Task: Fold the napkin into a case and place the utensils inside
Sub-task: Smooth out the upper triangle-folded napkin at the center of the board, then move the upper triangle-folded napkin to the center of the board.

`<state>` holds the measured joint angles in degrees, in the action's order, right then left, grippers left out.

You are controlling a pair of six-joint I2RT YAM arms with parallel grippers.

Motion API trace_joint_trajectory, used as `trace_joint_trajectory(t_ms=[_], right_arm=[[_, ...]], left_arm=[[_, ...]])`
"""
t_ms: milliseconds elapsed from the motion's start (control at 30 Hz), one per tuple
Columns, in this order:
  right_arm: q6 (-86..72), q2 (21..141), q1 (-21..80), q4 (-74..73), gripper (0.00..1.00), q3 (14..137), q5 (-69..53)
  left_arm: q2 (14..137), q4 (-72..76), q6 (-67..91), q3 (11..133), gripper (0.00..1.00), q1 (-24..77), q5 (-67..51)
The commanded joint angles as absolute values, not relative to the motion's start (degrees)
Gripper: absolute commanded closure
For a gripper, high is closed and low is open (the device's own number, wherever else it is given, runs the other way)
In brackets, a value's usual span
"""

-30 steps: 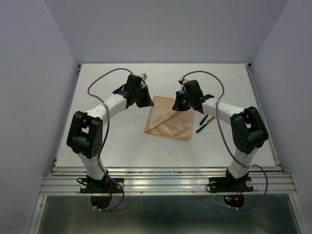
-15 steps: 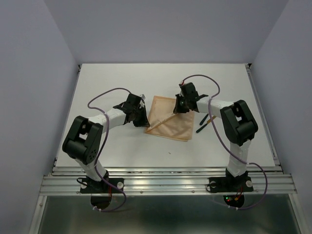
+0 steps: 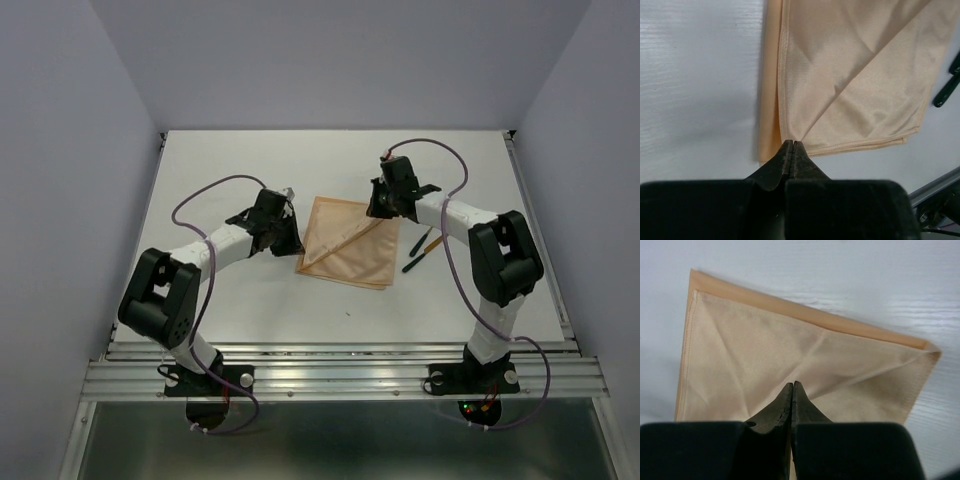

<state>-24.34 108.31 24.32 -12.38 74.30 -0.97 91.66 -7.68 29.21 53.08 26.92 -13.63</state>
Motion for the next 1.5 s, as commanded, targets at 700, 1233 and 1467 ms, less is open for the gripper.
trace_joint_trajectory(t_ms=[700,1233,1467], right_arm=[[-20.7,118.6,18.5,-16.3,0.99,83.8,5.1],[-23.0,105.2,20.4,-13.3,0.96,79.2,-5.1],[-26.2,101.3,20.9,-12.9,0.91,74.2,-6.2]], left_arm=[[95.4,-3.4,29.4,48.7,1.0,28.5,-13.2],[86.0,-11.7,28.7,54.8,1.0,25.2,-8.9],[91.9,-9.0,31.6,53.4,1.0,23.9,-8.3]])
